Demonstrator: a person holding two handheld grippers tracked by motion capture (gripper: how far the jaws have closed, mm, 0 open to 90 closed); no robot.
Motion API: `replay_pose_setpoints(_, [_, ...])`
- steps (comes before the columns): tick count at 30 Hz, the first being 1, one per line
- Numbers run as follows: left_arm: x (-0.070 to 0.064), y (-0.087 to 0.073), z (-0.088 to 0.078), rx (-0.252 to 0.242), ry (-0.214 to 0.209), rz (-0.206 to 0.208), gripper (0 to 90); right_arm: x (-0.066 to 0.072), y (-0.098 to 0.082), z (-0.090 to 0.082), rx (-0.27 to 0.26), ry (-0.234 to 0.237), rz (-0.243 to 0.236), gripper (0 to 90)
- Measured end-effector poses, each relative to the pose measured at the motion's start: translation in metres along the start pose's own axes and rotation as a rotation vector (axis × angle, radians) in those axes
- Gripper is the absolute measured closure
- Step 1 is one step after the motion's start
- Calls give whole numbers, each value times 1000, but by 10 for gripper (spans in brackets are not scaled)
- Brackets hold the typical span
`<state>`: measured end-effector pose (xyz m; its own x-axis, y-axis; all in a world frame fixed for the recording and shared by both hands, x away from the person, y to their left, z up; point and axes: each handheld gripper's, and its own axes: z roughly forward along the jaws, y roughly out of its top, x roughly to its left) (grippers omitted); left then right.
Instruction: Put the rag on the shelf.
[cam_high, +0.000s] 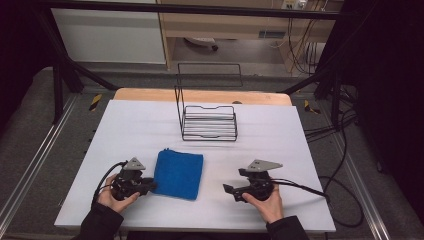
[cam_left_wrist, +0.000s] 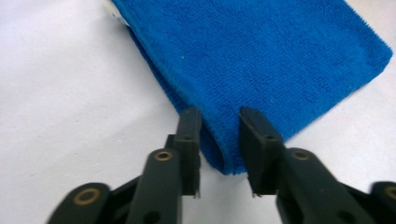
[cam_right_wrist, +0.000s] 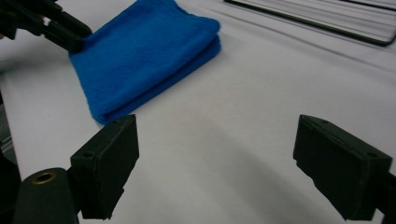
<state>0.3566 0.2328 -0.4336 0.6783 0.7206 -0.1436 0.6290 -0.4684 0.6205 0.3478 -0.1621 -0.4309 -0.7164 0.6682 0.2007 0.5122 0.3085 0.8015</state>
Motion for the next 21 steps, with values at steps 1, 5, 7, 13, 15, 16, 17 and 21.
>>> replay_pose_setpoints(1, [0, 0, 1, 6, -1, 1, 711, 0, 0, 0, 0, 0, 0, 149])
replay_pose_setpoints(5, [-1, -1, 6, 2, -1, 4, 781, 28, 8, 24, 34, -4, -18, 167])
replay_pose_setpoints(7, [-2, -1, 7, 2, -3, 2, 786, 34, 9, 28, 40, -1, -26, 179])
replay_pose_setpoints(13, [0, -2, 7, -4, -9, -29, 811, 59, 9, 59, 74, 0, -43, 366])
replay_pose_setpoints(15, [-1, -2, 7, -4, -10, -34, 820, 62, 10, 65, 75, 3, -24, 403])
replay_pose_setpoints(16, [-1, -2, 7, -3, -11, -36, 820, 62, 10, 65, 75, 3, -24, 403])
replay_pose_setpoints(17, [-1, -2, 7, -3, -11, -37, 827, 64, 11, 70, 86, -5, -8, 429])
replay_pose_setpoints(21, [-1, -2, 7, 4, -13, -41, 838, 68, 10, 77, 100, -8, 9, 466])
